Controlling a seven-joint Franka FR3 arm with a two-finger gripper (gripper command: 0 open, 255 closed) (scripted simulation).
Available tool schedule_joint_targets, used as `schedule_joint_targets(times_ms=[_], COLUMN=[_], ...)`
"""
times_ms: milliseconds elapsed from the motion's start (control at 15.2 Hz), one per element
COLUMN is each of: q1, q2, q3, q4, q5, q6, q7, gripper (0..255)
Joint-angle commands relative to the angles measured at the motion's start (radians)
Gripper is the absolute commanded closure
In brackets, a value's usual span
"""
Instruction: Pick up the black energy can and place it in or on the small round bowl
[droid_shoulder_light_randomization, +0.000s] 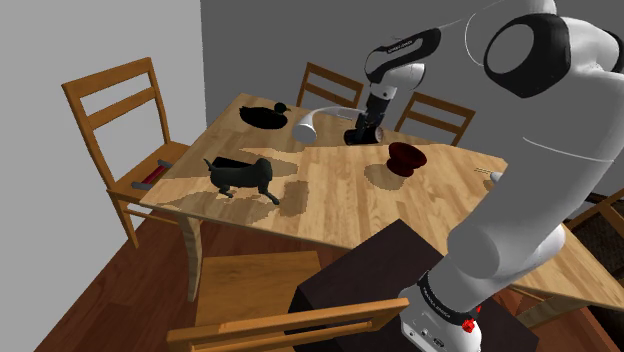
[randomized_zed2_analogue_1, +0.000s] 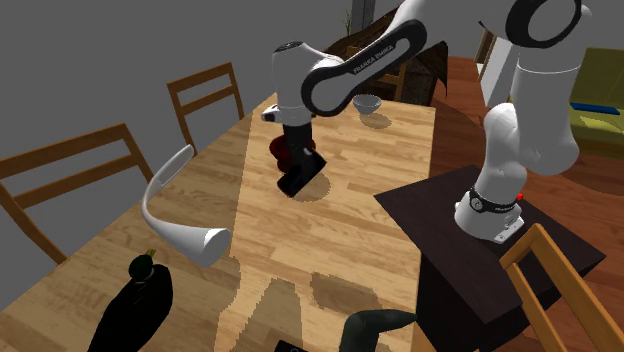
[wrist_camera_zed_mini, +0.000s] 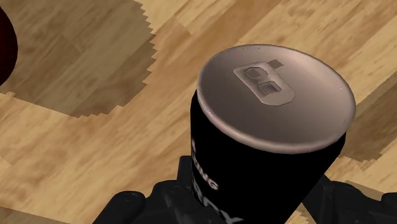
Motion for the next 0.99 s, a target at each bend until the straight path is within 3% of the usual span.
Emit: schedule_joint_targets(times_ms=[0,462,924], q1=[-0.028,-0.131,-0.243], q2=[0.019,0.102,0.228], q3=[-0.016,-0.067,-0.103], q4=[0.029,0.151,0.340], q5=[0.003,0.019,0.045], q6=[-0.014,-0.065,-0.140], q7=[-0.045,-0.197,-0.337], gripper=[255,255,255])
